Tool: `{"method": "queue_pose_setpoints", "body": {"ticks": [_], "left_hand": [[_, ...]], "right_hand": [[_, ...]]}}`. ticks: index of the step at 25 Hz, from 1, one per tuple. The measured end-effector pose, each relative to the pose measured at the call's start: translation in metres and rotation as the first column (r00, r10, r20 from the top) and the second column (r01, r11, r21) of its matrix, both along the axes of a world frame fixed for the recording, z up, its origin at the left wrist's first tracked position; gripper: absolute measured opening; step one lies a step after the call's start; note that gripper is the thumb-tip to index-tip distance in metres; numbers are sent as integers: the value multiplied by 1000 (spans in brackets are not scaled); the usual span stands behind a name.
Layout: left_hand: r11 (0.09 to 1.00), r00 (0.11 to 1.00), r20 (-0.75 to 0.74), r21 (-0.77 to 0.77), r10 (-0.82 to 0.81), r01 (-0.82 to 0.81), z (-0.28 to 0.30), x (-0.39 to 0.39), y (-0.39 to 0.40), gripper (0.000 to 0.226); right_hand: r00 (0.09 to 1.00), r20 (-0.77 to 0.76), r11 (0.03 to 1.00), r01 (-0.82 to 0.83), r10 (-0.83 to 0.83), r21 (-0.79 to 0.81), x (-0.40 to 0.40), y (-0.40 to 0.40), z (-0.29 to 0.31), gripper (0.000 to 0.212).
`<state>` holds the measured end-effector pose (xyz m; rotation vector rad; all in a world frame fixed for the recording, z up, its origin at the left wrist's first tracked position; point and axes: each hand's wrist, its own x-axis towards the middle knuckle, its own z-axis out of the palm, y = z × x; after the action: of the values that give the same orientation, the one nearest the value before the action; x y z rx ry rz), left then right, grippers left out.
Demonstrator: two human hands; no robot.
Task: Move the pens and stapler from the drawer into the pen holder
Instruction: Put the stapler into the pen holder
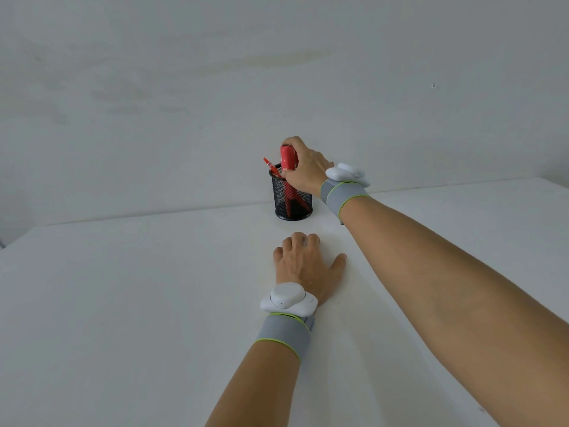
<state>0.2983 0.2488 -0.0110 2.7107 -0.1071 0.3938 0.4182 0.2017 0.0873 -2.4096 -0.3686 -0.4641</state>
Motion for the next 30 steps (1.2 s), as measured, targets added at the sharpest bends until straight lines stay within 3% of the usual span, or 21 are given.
{"method": "queue_pose_setpoints", "body": {"ticks": [8, 13, 16, 19, 21, 25, 30], "left_hand": [[1000, 1000, 12, -6, 8, -8, -4, 3, 0, 54], [1000, 1000, 18, -7, 12, -12, -4, 3, -1, 54], [1000, 1000, 13, 4, 9, -9, -3, 2, 0, 54], [1000, 1000, 11, -3, 8, -8, -2, 2, 0, 53], [1000, 1000, 9, 3, 8, -8, -2, 2, -1, 53], [1000, 1000, 21, -8, 7, -7, 1, -2, -2, 51], [1000, 971, 241, -10, -12, 15, 9, -19, -3, 36]], "right_hand": [[998, -55, 994, 16, -22, -106, 5, 3, 0, 21], [997, -61, 984, 37, -48, -172, 9, 4, -4, 31], [999, 8, 971, 41, -41, -236, 7, 6, -15, 39], [976, 215, 940, 115, -46, -320, 3, 3, -22, 39], [944, 326, 959, 134, -47, -249, -3, -1, -21, 38], [909, 407, 995, 102, -94, 2, -30, -15, -20, 33], [905, 401, 988, 106, -141, 109, -93, -54, -29, 37]]}}
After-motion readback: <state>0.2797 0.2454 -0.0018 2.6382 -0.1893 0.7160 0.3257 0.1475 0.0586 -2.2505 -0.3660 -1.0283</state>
